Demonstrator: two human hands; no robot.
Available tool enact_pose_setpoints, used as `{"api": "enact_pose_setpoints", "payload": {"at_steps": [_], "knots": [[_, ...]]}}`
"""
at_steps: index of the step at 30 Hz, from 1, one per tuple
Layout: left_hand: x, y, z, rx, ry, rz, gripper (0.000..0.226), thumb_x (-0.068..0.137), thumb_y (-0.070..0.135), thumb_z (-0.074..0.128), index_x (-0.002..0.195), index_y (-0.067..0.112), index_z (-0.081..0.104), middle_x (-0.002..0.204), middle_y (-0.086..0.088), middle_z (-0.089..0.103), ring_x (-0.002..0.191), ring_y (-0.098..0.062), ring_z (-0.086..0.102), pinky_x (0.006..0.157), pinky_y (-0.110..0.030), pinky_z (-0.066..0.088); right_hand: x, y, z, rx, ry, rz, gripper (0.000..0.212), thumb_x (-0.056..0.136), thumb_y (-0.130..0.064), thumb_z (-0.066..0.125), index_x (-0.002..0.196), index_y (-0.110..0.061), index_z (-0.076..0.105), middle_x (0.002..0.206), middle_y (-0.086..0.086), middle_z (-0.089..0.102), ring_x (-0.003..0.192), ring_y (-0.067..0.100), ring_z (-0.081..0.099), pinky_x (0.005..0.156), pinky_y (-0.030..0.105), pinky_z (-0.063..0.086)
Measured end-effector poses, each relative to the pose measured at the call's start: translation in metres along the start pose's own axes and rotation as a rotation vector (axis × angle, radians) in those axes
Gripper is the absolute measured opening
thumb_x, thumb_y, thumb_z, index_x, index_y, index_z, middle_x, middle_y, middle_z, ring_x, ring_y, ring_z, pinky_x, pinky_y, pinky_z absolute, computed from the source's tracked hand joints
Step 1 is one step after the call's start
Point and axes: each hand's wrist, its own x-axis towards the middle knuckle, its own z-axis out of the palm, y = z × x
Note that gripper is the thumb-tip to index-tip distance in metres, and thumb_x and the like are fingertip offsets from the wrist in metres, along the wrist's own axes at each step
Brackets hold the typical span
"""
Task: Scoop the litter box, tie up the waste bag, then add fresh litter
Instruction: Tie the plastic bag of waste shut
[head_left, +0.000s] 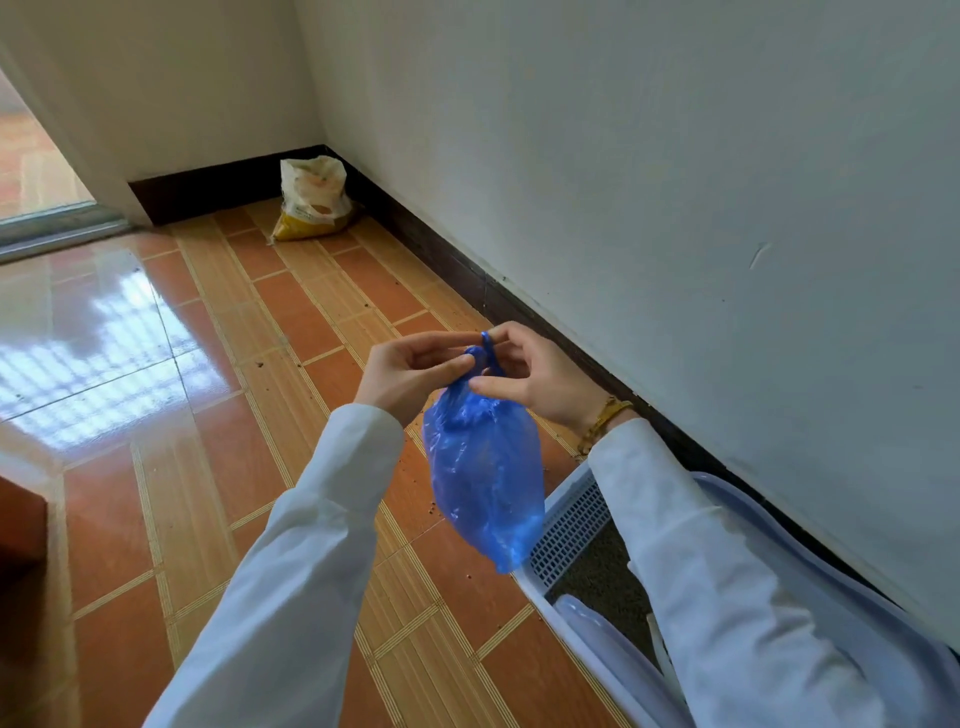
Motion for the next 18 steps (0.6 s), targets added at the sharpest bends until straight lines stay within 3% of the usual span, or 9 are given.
{"api": "enact_pose_setpoints", "payload": {"at_steps": [6, 11, 15, 18], "knots": [[-0.004, 0.010, -0.002, 0.014, -0.082, 0.033, 0.033, 0.079, 0.000, 0.069, 0.108, 0.015, 0.068, 0.094, -0.006, 0.075, 0.092, -0.018, 0.070, 0.074, -0.021, 0.055, 0.000, -0.001, 0.013, -0.041, 0.019, -0.037, 0.033, 0.080, -0.010, 0.074, 0.106, -0.015, 0.053, 0.099, 0.013, 0.069, 0.094, 0.021, 0.068, 0.082, 0.025, 0.056], [-0.006, 0.018, -0.014, 0.183, -0.062, 0.093, 0.037, 0.074, 0.006, 0.074, 0.109, 0.016, 0.068, 0.099, -0.004, 0.072, 0.089, -0.013, 0.069, 0.076, -0.019, 0.054, 0.002, 0.001, 0.009, -0.059, 0.020, -0.030, 0.023, 0.086, -0.001, 0.061, 0.108, -0.006, 0.056, 0.094, 0.019, 0.066, 0.088, 0.029, 0.066, 0.082, 0.034, 0.057], [-0.005, 0.013, -0.019, 0.334, -0.028, 0.048, 0.046, 0.074, 0.009, 0.075, 0.114, 0.028, 0.063, 0.105, 0.004, 0.065, 0.073, -0.014, 0.062, 0.073, -0.020, 0.056, -0.001, 0.001, 0.006, -0.044, 0.008, -0.032, 0.025, 0.087, 0.003, 0.051, 0.099, -0.016, 0.061, 0.083, 0.006, 0.063, 0.073, 0.011, 0.060, 0.074, 0.024, 0.052], [-0.005, 0.008, -0.013, 0.423, -0.121, 0.045, 0.043, 0.079, 0.014, 0.071, 0.118, 0.029, 0.060, 0.106, 0.009, 0.066, 0.073, -0.009, 0.062, 0.075, -0.021, 0.055, -0.002, -0.005, 0.008, -0.069, -0.031, -0.074, 0.026, 0.089, 0.003, 0.046, 0.094, -0.017, 0.062, 0.076, 0.007, 0.057, 0.069, 0.011, 0.056, 0.074, 0.029, 0.051]]}}
